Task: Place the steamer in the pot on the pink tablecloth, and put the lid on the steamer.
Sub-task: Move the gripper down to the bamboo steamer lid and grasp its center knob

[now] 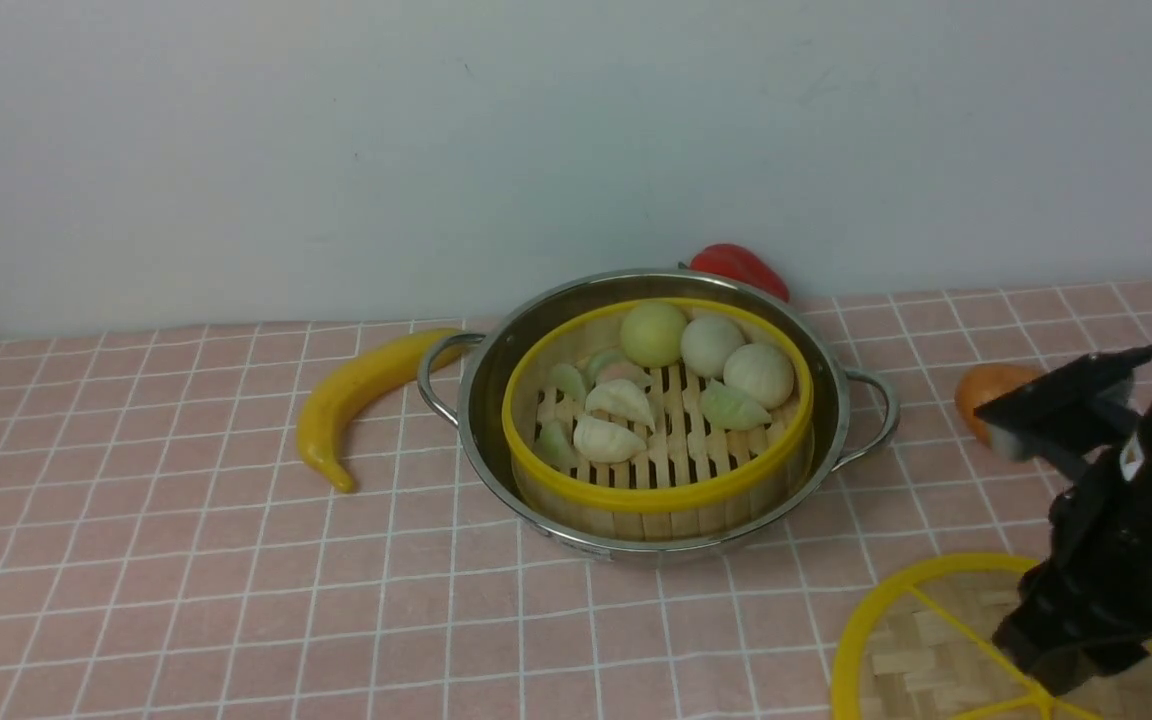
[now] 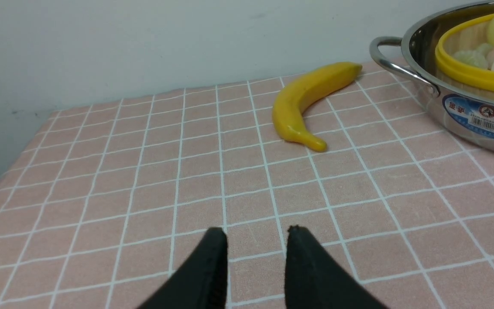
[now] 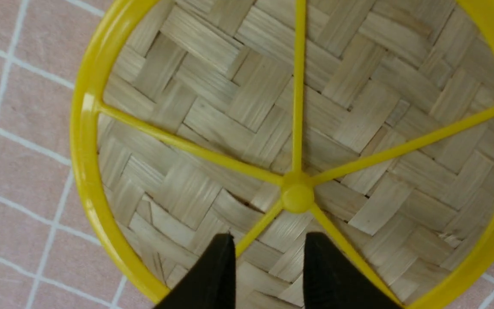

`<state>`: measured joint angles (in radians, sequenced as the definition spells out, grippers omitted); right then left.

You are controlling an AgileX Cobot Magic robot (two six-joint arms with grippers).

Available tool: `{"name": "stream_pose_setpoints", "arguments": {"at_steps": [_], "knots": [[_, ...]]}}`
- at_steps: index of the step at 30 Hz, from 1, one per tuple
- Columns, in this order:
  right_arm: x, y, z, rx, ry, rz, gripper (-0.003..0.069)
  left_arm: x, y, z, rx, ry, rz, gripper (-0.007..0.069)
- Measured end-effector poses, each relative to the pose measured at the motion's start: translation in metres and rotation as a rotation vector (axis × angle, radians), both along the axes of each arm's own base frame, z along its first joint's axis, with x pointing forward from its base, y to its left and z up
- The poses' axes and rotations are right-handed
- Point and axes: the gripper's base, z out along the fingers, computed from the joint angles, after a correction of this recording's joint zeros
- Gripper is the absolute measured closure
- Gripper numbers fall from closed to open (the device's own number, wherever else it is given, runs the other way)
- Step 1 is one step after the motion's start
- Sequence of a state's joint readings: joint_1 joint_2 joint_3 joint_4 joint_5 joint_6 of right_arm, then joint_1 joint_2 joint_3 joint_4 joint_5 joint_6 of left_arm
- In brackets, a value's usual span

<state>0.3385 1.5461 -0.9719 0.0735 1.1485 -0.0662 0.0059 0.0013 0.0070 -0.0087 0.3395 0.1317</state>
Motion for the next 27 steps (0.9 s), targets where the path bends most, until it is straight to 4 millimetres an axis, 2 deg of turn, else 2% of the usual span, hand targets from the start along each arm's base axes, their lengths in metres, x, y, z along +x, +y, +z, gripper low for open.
{"name": "stream_pose_setpoints", "arguments": {"at_steps": [9,14,20,23,27], "knots": [[0.014,0.0,-0.033,-0.076,0.06,-0.025,0.0416,0.0,0.0,0.0,0.0,0.0,0.0,0.0421],[0.019,0.001,-0.043,-0.088,0.058,-0.041,0.0416,0.0,0.0,0.0,0.0,0.0,0.0,0.0413],[0.021,0.001,-0.044,-0.088,0.058,-0.046,0.0433,0.0,0.0,0.0,0.0,-0.001,0.0,0.0405],[0.018,0.001,-0.044,-0.094,0.085,-0.061,0.0517,0.0,0.0,0.0,0.0,-0.001,0.0,0.0403],[0.016,-0.001,-0.044,-0.112,0.117,-0.077,0.0514,0.0,0.0,0.0,0.0,-0.001,0.0,0.0394]]}}
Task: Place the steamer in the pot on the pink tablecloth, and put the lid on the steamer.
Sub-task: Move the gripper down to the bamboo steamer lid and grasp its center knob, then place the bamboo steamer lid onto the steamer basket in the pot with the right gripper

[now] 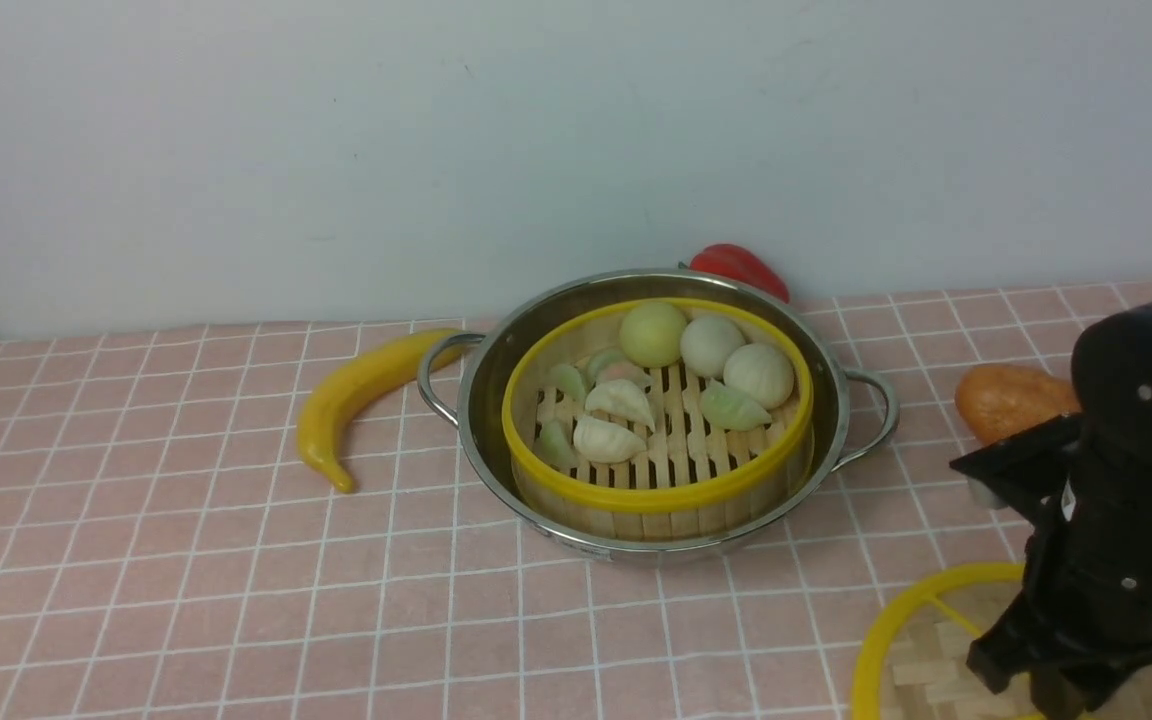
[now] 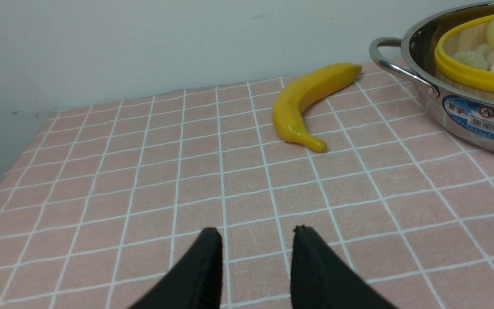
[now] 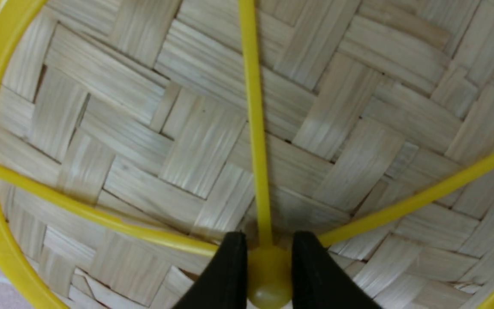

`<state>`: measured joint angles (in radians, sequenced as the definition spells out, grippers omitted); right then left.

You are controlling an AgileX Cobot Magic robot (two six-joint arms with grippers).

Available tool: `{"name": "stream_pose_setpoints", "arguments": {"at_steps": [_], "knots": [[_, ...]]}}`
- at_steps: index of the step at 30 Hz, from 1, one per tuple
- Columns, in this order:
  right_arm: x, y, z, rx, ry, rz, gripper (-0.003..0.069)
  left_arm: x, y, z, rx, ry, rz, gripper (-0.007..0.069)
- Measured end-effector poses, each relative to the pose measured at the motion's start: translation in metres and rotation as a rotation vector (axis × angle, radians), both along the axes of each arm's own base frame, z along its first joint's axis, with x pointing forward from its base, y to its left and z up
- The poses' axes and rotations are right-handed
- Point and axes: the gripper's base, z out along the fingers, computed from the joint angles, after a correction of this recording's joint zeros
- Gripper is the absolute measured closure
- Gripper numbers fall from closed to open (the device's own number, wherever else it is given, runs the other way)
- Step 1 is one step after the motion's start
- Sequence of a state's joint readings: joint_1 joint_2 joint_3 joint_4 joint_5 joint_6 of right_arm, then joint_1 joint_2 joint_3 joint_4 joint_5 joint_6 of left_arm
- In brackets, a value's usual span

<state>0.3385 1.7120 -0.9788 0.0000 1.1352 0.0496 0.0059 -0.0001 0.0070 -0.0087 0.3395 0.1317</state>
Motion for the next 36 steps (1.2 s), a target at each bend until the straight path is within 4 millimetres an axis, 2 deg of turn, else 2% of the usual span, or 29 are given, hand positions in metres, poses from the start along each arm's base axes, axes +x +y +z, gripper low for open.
{"name": "stream_pose_setpoints", "arguments": {"at_steps": [4,9,13,15,18,22,23,24,25,27,29,30,32,33,34,35,36], "knots": [[0.0,0.0,0.004,0.009,-0.028,-0.01,0.0514,0.0,0.0,0.0,0.0,0.0,0.0,0.0392],[-0.007,-0.002,0.034,0.046,-0.134,-0.022,0.0514,0.0,0.0,0.0,0.0,0.0,0.0,0.0382],[-0.027,-0.01,0.076,0.084,-0.238,-0.025,0.0514,0.0,0.0,0.0,0.0,0.0,0.0,0.0382],[-0.032,-0.011,0.085,0.099,-0.265,-0.028,0.0514,0.0,0.0,0.0,0.0,0.0,0.0,0.0382],[-0.047,-0.013,0.114,0.163,-0.34,-0.037,0.0514,0.0,0.0,0.0,0.0,0.0,0.0,0.0382],[-0.05,-0.009,0.143,0.239,-0.415,-0.011,0.0514,0.0,0.0,0.0,0.0,0.0,0.0,0.0382],[-0.046,-0.007,0.157,0.268,-0.456,0.006,0.0514,0.0,0.0,0.0,0.0,0.0,0.0,0.0382],[-0.045,-0.006,0.159,0.271,-0.46,0.014,0.0514,0.0,0.0,0.0,0.0,0.0,0.0,0.0382],[-0.038,-0.002,0.171,0.302,-0.495,0.034,0.0514,0.0,0.0,0.0,0.0,0.0,0.0,0.0382],[-0.031,0.002,0.179,0.316,-0.516,0.051,0.0514,0.0,0.0,0.0,0.0,0.0,0.0,0.0382],[-0.012,0.013,0.192,0.334,-0.547,0.127,0.0514,0.0,0.0,0.0,0.0,0.0,0.0,0.0382],[-0.011,0.014,0.192,0.336,-0.549,0.133,0.0514,0.0,0.0,0.0,0.0,0.0,0.0,0.0382],[0.014,0.034,0.197,0.333,-0.557,0.237,0.0514,0.0,0.0,0.0,0.0,0.0,0.0,0.0382],[0.015,0.036,0.197,0.33,-0.557,0.25,0.0514,0.0,0.0,0.0,0.0,0.0,0.0,0.0382],[0.028,0.049,0.196,0.327,-0.559,0.303,0.0514,0.0,0.0,0.0,0.0,0.0,0.0,0.0382],[0.032,0.053,0.196,0.327,-0.559,0.314,0.0514,0.0,0.0,0.0,0.0,0.0,0.0,0.0382],[0.047,0.068,0.194,0.316,-0.568,0.371,0.0514,0.0,0.0,0.0,0.0,0.0,0.0,0.0382]]}}
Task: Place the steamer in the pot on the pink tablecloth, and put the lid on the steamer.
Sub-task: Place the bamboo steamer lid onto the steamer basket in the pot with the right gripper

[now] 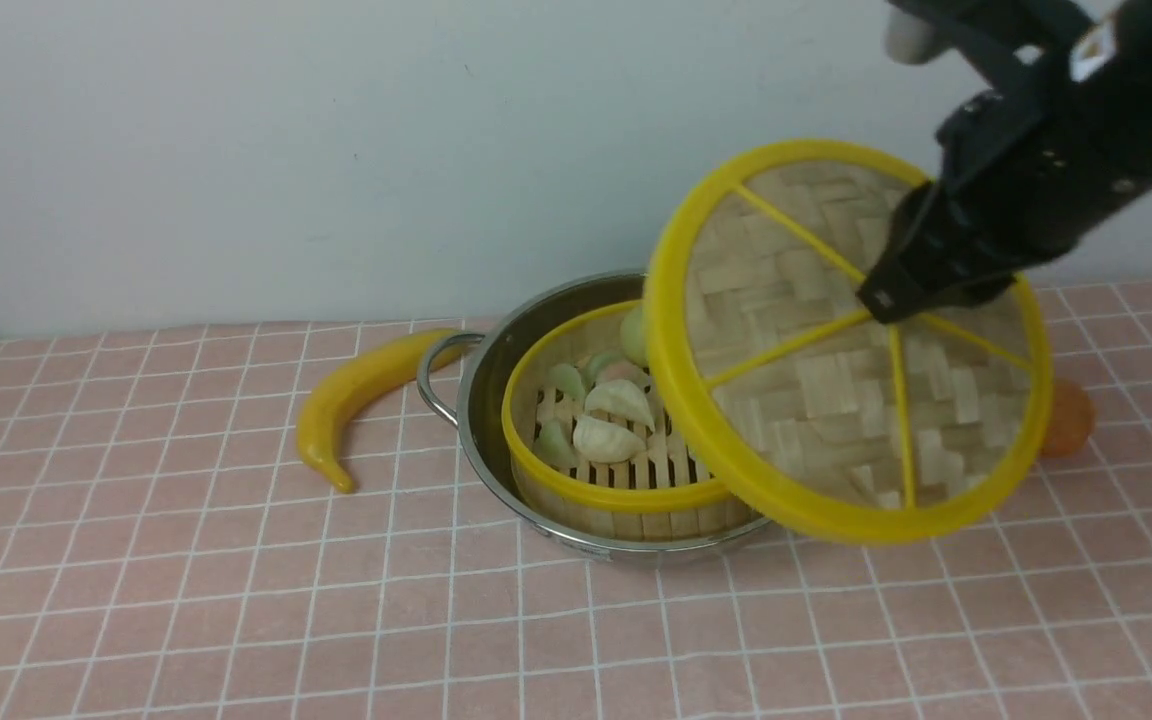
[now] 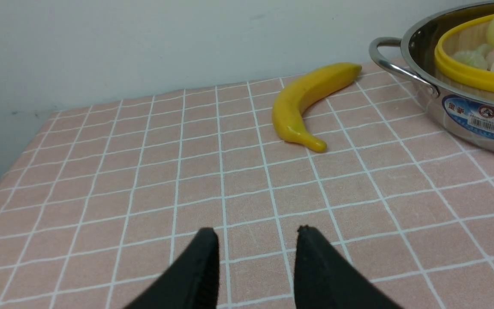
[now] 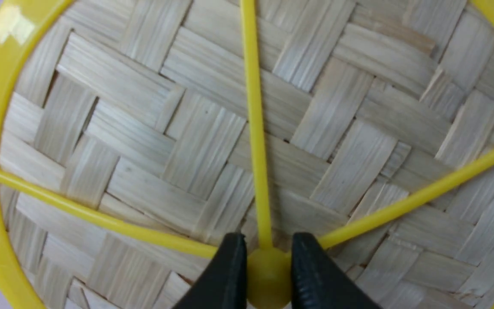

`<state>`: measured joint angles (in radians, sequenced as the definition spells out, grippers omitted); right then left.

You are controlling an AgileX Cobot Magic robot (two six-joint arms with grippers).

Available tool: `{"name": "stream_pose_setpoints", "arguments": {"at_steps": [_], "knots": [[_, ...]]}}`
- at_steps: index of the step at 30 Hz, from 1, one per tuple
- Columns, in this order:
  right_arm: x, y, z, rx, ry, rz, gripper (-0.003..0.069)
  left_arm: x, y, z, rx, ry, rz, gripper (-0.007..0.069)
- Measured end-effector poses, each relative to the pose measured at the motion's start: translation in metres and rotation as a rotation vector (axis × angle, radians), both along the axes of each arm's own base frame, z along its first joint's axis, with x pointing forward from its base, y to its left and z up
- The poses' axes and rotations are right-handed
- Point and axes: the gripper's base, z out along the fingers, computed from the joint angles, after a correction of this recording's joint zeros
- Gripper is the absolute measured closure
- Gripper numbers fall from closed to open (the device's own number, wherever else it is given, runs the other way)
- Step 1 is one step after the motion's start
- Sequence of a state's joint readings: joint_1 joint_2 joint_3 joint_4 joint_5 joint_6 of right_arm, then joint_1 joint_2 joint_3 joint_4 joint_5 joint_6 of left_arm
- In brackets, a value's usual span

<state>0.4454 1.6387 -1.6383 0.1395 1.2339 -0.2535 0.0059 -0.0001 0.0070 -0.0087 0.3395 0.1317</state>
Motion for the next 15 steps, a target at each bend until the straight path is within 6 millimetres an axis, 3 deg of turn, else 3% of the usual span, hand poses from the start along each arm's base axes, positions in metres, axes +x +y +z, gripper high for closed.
{"name": "stream_pose_setpoints", "arguments": {"at_steps": [4,10,15], "knots": [[0.033,0.04,-0.007,-0.078,-0.075,0.116,0.0514,0.0,0.0,0.0,0.0,0.0,0.0,0.0382],[0.067,0.082,-0.026,-0.148,-0.146,0.212,0.0514,0.0,0.0,0.0,0.0,0.0,0.0,0.0382],[0.08,0.097,-0.049,-0.178,-0.125,0.214,0.0514,0.0,0.0,0.0,0.0,0.0,0.0,0.0382]]}}
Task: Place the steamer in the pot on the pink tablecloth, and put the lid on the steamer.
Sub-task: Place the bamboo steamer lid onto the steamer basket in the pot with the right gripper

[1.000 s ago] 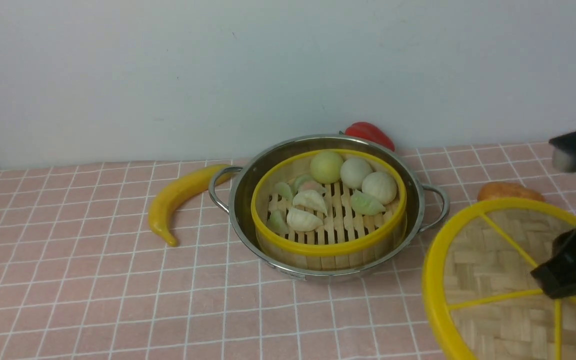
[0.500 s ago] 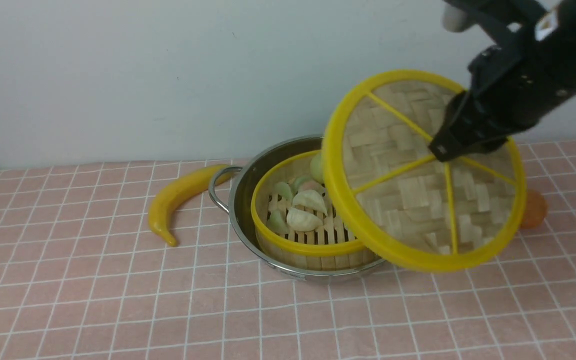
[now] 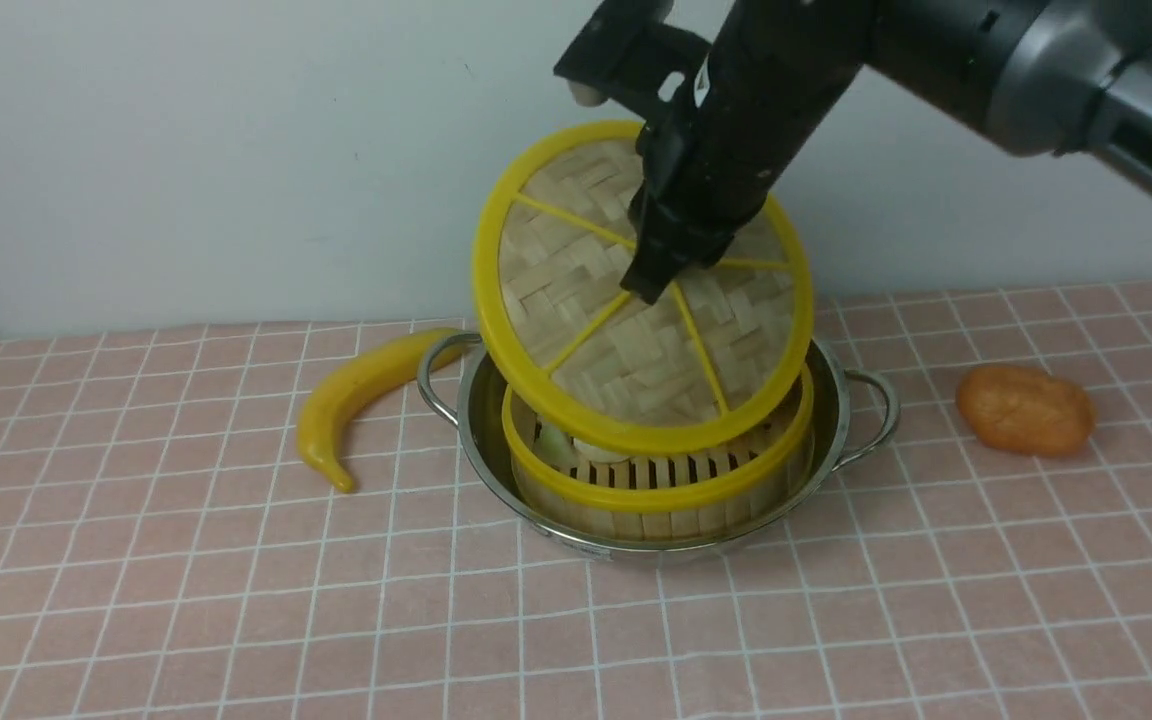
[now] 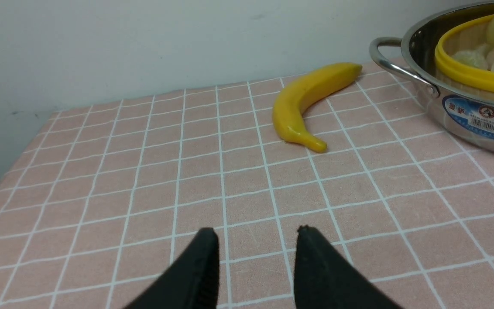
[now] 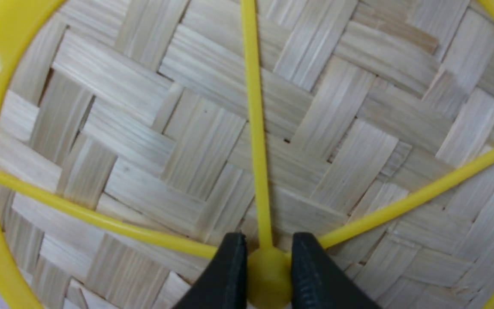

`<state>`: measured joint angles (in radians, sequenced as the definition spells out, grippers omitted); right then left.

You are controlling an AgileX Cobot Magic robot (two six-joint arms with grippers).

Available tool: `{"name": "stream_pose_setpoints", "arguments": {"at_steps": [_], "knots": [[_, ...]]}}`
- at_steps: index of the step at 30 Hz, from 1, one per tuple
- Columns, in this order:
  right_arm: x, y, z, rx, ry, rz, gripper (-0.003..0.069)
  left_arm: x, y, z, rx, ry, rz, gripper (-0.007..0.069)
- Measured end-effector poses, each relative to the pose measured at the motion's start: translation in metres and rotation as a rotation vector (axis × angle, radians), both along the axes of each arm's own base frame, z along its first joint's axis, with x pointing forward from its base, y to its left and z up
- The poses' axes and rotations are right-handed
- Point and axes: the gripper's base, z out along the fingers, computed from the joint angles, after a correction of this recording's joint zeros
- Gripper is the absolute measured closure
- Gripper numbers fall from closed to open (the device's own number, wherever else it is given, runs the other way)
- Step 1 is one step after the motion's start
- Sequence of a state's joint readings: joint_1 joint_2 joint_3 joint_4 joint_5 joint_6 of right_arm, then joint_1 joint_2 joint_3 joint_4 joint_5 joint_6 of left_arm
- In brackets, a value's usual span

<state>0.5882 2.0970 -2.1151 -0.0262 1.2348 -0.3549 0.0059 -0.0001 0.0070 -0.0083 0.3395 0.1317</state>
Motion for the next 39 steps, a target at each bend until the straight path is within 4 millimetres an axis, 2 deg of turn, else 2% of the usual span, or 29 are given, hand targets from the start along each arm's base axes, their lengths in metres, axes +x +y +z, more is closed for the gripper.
{"name": "stream_pose_setpoints", "arguments": {"at_steps": [5,15,18,25,31,39], "knots": [[0.002,0.0,-0.005,-0.008,0.01,-0.03,0.0514,0.0,0.0,0.0,0.0,0.0,0.0,0.0382],[-0.017,-0.014,0.026,0.057,-0.012,-0.101,0.0514,0.0,0.0,0.0,0.0,0.0,0.0,0.0382],[-0.025,-0.019,0.021,0.036,0.02,-0.106,0.0514,0.0,0.0,0.0,0.0,0.0,0.0,0.0382],[-0.022,-0.017,0.009,0.009,0.043,-0.087,0.0514,0.0,0.0,0.0,0.001,0.0,0.0,0.0382],[-0.013,-0.01,-0.017,-0.03,0.089,-0.073,0.0514,0.0,0.0,0.0,0.002,0.0,0.0,0.0382],[-0.01,-0.007,-0.018,-0.014,0.056,-0.05,0.0514,0.0,0.0,0.0,0.002,0.0,0.0,0.0382]]}}
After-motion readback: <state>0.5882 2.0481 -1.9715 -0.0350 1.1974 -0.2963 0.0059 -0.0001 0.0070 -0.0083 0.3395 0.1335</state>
